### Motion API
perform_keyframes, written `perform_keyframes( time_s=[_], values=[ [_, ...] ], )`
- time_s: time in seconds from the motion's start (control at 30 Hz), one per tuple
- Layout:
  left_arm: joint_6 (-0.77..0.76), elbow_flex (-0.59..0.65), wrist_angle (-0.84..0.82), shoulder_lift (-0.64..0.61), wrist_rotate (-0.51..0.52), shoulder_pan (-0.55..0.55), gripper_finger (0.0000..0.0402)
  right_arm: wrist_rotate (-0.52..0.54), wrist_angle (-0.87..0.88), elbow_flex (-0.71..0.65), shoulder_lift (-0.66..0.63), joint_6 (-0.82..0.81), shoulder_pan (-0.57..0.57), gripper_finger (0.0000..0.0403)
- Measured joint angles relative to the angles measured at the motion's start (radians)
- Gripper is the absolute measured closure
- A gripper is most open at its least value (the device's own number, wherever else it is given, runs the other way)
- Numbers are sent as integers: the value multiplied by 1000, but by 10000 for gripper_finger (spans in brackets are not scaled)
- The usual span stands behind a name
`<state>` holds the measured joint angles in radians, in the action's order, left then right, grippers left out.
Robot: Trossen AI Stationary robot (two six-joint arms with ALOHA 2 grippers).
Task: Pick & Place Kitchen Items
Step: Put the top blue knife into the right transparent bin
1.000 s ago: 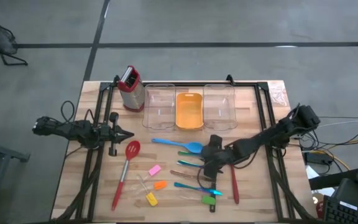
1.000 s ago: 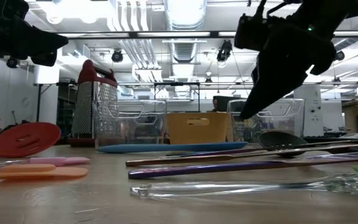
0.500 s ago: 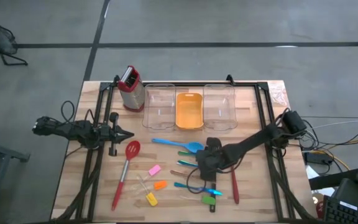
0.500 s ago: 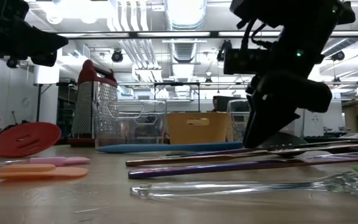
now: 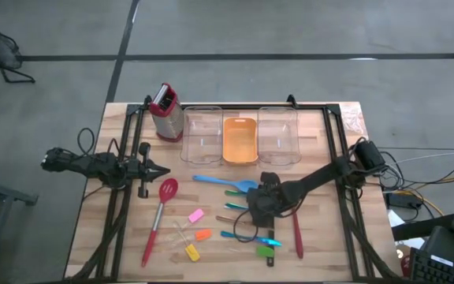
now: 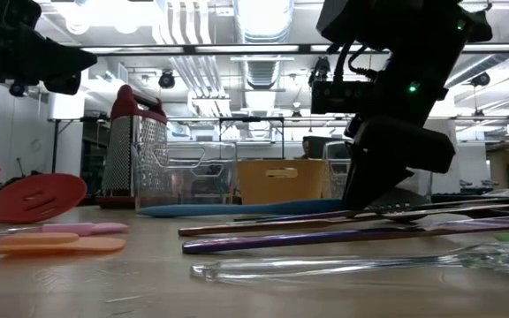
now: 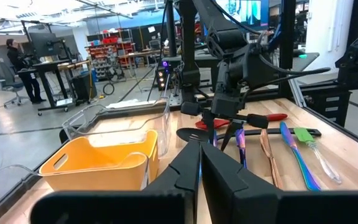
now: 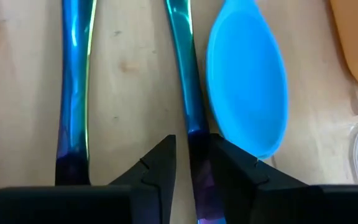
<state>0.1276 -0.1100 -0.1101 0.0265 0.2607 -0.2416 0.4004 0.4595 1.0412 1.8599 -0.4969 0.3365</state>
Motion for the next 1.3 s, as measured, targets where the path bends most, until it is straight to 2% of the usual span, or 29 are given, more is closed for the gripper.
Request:
perform_keyframes(
  time_s=[0.57,0.8,1.17,1.3],
  values=[
    [0,0,-1,1,0,0,383,-57,0,16,-1,6,-6,333],
    [0,0,-1,1,0,0,380,-42,0,22,1,27,-5,310],
    [0,0,-1,1,0,0,381,-12,1,28,3,37,-13,250],
    [0,0,-1,1,0,0,382,-31,2,20,4,28,-18,236]
  ],
)
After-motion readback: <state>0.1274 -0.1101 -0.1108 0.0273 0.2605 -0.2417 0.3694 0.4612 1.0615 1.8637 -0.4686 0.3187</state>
